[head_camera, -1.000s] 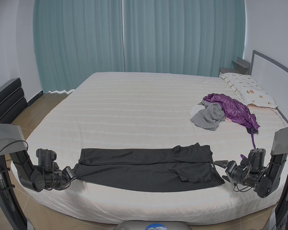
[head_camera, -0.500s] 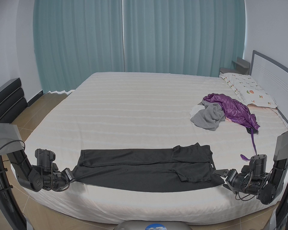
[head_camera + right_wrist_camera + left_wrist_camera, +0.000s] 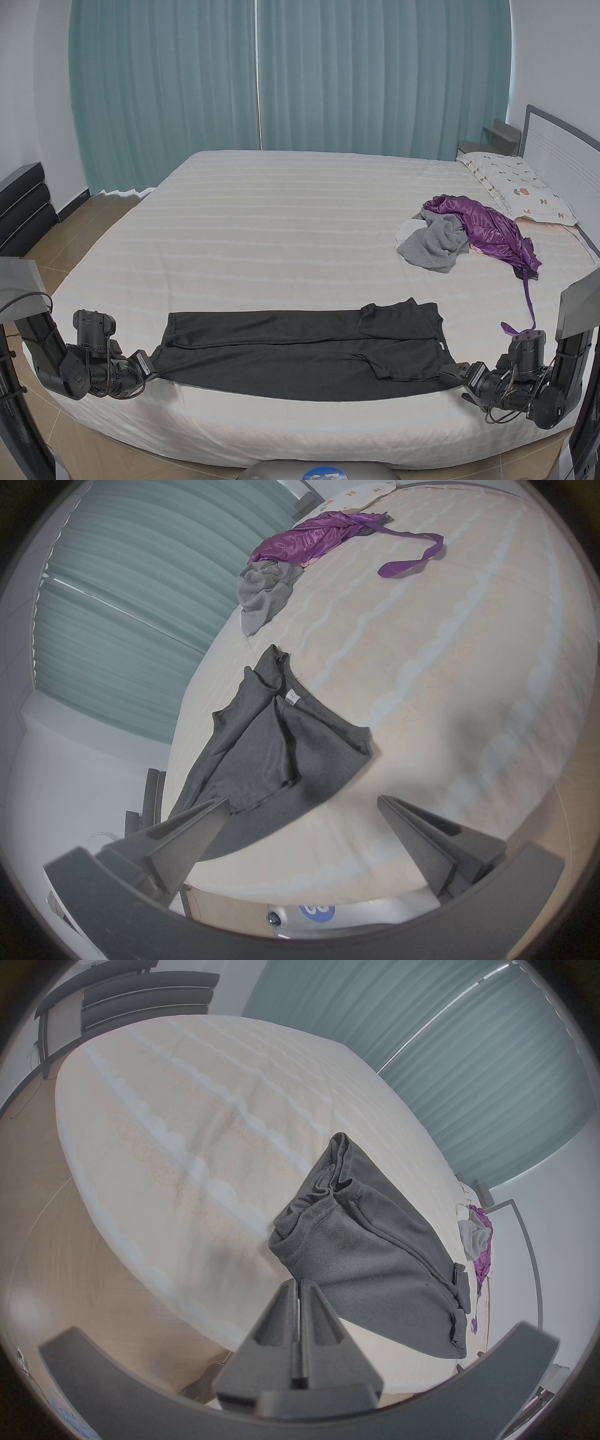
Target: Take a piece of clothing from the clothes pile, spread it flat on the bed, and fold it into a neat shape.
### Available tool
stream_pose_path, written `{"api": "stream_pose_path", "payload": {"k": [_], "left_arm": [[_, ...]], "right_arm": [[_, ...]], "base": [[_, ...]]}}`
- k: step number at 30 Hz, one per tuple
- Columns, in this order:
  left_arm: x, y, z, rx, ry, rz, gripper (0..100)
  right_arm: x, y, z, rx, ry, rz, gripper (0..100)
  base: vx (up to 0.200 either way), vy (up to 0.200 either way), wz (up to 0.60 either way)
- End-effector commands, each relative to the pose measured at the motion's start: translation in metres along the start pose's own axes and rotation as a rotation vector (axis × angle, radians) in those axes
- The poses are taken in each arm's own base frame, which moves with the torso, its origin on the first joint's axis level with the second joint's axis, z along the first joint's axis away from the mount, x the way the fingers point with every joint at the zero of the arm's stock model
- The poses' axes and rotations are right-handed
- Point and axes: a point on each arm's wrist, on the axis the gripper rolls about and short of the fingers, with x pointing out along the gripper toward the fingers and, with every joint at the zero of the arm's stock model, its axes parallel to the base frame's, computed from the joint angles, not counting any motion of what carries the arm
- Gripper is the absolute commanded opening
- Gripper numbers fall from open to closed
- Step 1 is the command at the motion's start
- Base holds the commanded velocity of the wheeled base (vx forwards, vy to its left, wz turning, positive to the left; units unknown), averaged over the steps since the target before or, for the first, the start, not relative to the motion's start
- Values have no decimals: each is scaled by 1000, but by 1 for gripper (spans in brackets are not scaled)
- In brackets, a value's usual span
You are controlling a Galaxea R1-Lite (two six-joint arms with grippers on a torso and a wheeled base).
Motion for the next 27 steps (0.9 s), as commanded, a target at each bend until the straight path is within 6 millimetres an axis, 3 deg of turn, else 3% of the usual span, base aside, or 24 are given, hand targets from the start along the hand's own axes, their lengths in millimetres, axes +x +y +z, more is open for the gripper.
{"api": "stream_pose_path", "payload": {"k": [1, 7, 8, 27], "left_arm": [[0, 0, -1, 0, 4, 2, 0], [0, 0, -1, 0, 4, 2, 0], [0, 0, -1, 0, 4, 2, 0], [-9, -4, 3, 6, -29, -18, 0]], "right_arm": [[21, -8, 2, 16, 6, -22, 100], [34, -10, 4, 13, -34, -54, 100], [34, -10, 4, 13, -34, -54, 0], [-2, 1, 13, 14, -109, 8, 0]], "base": [[0, 0, 0], [0, 0, 0], [0, 0, 0], [0, 0, 0]]}}
